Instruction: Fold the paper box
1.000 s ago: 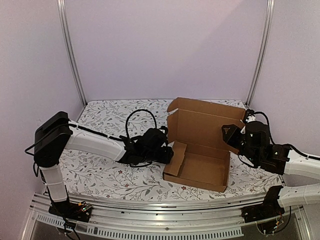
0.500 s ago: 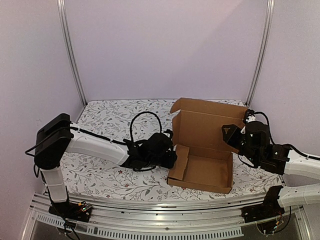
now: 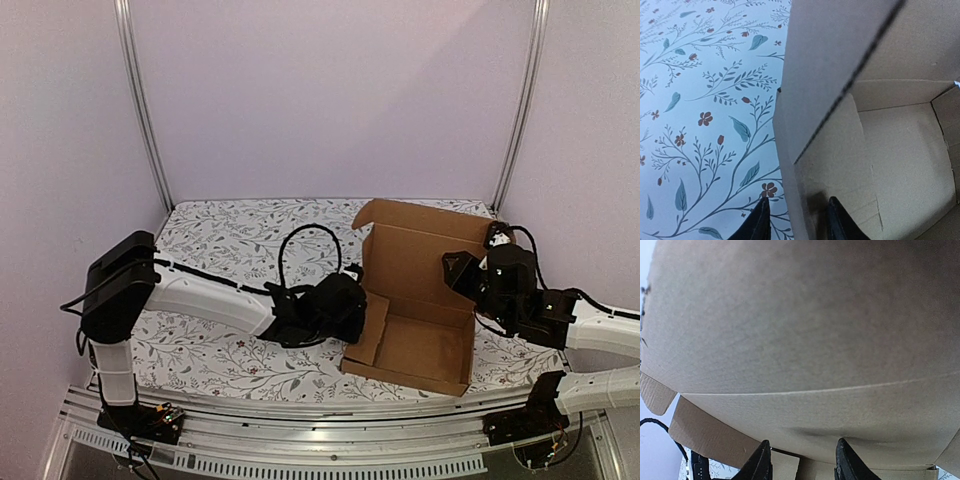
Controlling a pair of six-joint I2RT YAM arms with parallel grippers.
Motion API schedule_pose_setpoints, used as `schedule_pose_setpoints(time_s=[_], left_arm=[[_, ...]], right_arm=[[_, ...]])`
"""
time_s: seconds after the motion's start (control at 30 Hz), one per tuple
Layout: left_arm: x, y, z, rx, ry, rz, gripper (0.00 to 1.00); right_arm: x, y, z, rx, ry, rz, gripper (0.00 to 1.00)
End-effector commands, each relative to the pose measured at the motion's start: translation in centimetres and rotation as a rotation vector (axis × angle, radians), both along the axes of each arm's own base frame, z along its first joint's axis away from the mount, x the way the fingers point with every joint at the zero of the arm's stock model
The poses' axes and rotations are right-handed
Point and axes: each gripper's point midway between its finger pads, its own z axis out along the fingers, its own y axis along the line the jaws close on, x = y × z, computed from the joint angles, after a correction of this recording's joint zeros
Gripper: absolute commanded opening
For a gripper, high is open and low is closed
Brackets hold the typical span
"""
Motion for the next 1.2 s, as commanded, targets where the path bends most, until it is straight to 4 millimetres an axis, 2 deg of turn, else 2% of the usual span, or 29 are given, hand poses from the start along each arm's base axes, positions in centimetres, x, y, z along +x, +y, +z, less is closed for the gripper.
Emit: schedule_pose_setpoints(time_s=[0.0, 0.07, 0.27, 0.37, 0.7, 0.87, 1.07, 1.17], left_arm=[[-2.9, 2.5, -5.9, 0.221, 0.095, -0.067, 0.37], [-2.9, 2.4, -5.8, 0.223, 0.095, -0.069, 0.38], [-2.9, 1.9, -4.0, 0.194, 0.077, -0.085, 0.54], [-3.1, 1.6, -3.4, 0.172, 0.078, -0.096, 0.57], [-4.7, -0.3, -4.6, 0.1, 0.164, -0.148, 0.56], [-5.3, -1.0, -6.1, 0.108, 0.206, -0.167, 0.55], [-5.9, -1.1, -7.9, 0.149, 0.251, -0.166, 0.57], [-5.7, -0.4, -8.8, 0.194, 0.244, -0.146, 0.54]], right_arm=[[0.0, -0.4, -1.0, -0.015, 0.021, -0.013, 0.41], [0.0, -0.4, -1.1, -0.015, 0.023, -0.014, 0.41], [0.0, -0.3, -1.2, -0.017, 0.026, -0.012, 0.41], [0.1, -0.3, -1.1, -0.016, 0.026, -0.011, 0.41], [0.0, -0.3, -1.4, -0.02, 0.031, -0.009, 0.41], [-0.1, -0.3, -1.6, -0.019, 0.034, -0.011, 0.41], [-0.2, -0.4, -1.9, -0.021, 0.04, -0.014, 0.41], [-0.2, -0.6, -2.4, -0.022, 0.049, -0.018, 0.41]])
